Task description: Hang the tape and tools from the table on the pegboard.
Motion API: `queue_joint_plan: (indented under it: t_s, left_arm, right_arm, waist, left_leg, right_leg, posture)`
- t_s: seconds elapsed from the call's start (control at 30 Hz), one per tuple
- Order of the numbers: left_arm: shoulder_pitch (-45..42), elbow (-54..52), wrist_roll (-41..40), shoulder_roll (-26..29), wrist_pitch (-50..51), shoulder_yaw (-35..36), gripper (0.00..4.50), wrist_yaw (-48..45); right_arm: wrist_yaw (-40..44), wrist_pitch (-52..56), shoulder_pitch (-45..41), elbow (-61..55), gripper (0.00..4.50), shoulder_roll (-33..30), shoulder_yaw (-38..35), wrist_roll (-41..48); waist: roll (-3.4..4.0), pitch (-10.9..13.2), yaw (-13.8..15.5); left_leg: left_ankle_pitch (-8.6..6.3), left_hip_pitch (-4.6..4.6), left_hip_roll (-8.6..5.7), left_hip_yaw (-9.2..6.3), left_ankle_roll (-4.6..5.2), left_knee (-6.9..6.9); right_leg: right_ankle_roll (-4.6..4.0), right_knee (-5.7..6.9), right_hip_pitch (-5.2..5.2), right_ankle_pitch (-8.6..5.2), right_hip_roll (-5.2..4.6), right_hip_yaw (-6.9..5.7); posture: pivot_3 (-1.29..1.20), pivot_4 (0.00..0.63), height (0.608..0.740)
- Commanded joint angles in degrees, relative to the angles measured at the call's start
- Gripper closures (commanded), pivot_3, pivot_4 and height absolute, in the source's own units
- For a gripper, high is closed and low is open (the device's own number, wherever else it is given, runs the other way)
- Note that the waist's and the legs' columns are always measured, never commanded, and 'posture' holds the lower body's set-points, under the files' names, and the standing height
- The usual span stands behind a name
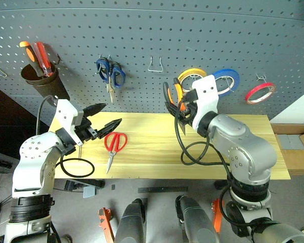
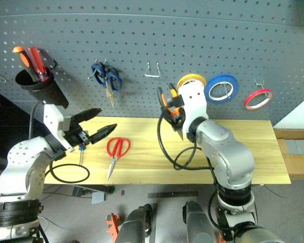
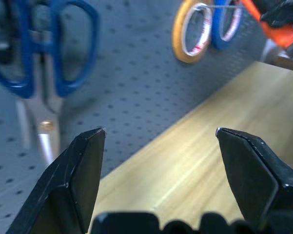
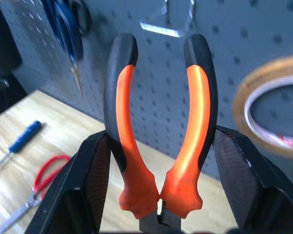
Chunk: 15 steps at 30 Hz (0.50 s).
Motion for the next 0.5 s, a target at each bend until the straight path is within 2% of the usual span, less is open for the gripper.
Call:
queue_joint_plan:
  t_s: [0.03,0.27,0.5]
  left_arm:
    - [0.9,-3.2,-1.1,1.0,-0.4,2.4,0.60,1.4]
    - [1.0,-5.1,-1.7,1.1,0.4,3.3,0.60,4.1]
    - [-1.0,-4.4,-0.7,1.7,0.4,2.4,0.60,5.5]
  right_arm:
    - [1.1,-6.6,-5.3,4.4,1.82,-0.2,-1.5,0.4]
    - [0.6,-18.1,-17.5,18.7,1.82,1.5,-3.6,0.2]
    - [-0.3,-27.5,-26.1,30.8,1.82,3.1,-4.9,0.1]
  waist:
    - [-0.07,-0.1,0.0]
    - [-0.22,-0.4,0.4]
    - [-0.56,-0.8,1.2]
  left_leg:
    - [0.00,-0.01,0.00,0.00,0.00,0.00]
    - [0.02,-0.23,-0.02,0.08,-0.03,0.01]
    - [0.02,-0.35,-0.03,0.15,-0.04,-0.03]
  right_leg:
    - [0.00,0.01,-0.02,0.00,0.00,0.00]
    - [-0.06,0.17,-0.43,0.04,0.03,0.02]
    - [-0.10,0.16,-0.60,0.06,0.02,0.03]
  posture:
    - [-0.01,0.216,0.740]
    - [0.02,0.185,0.740]
    - [0.02,0.171,0.740]
